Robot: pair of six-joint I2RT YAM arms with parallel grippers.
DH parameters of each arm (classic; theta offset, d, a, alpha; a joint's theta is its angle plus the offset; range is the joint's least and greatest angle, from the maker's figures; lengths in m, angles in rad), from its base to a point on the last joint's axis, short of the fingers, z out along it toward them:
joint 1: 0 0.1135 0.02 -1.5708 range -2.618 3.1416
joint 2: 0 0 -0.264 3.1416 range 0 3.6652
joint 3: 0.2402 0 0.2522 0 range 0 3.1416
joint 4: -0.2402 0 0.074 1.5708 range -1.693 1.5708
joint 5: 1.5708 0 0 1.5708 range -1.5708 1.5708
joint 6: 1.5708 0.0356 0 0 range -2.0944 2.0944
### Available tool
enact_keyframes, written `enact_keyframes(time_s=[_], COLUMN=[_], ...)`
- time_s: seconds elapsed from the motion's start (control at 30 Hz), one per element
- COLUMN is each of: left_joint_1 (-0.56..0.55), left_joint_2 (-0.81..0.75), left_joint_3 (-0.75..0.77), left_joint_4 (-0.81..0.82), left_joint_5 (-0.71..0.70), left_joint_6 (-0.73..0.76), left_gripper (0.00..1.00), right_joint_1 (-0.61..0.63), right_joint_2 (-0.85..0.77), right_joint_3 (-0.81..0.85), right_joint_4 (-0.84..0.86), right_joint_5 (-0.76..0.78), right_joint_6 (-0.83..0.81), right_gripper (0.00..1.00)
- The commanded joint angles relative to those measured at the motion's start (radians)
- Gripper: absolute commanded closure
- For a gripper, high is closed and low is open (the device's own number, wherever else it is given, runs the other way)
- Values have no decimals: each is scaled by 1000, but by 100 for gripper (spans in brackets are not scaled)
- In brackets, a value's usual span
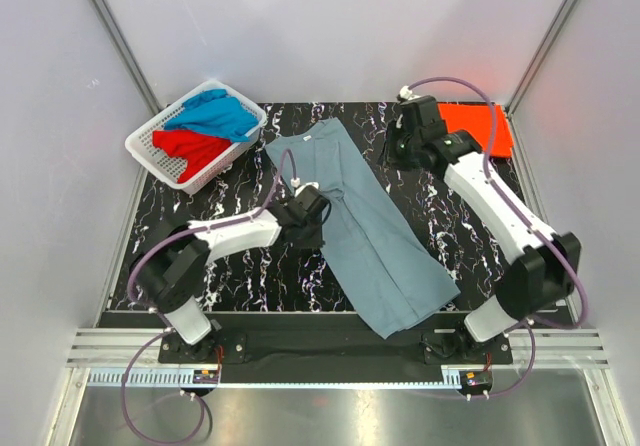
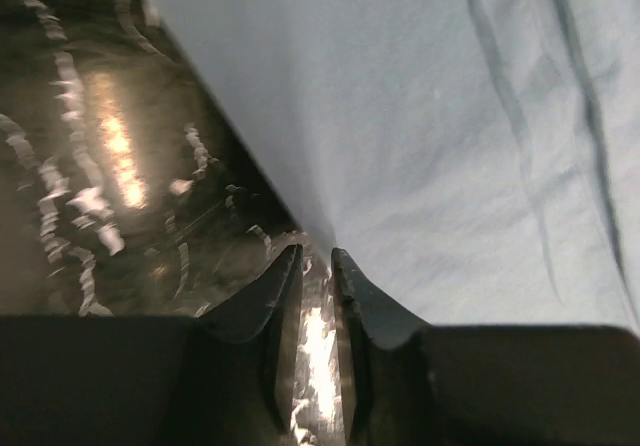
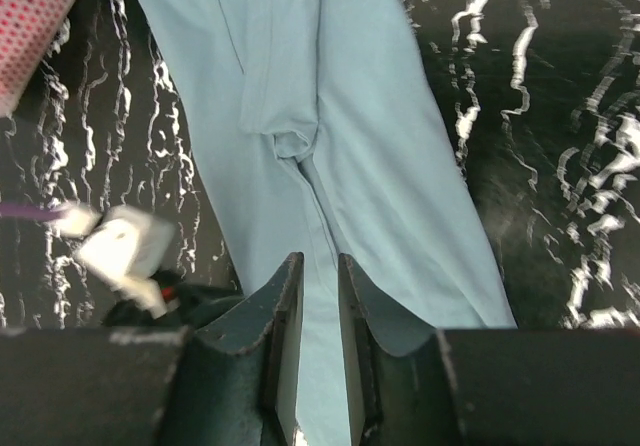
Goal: Fold and stack the t-shirts
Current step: Fold the tshirt
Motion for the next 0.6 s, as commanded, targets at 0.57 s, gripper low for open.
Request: enact_keyframes(time_s=[0.57], left_joint_1=[275], left_joint_2=[328], left_joint_3=[550], left_joint_4=[-74], left_joint_5=[-59], left_joint_6=[180], left_gripper=[72], right_joint_1=[-42], right_joint_2=[19], right_joint_3=[-36], right_joint_4=[132], right_joint_5=[-69], right_joint_6=[-40], right_gripper=[71])
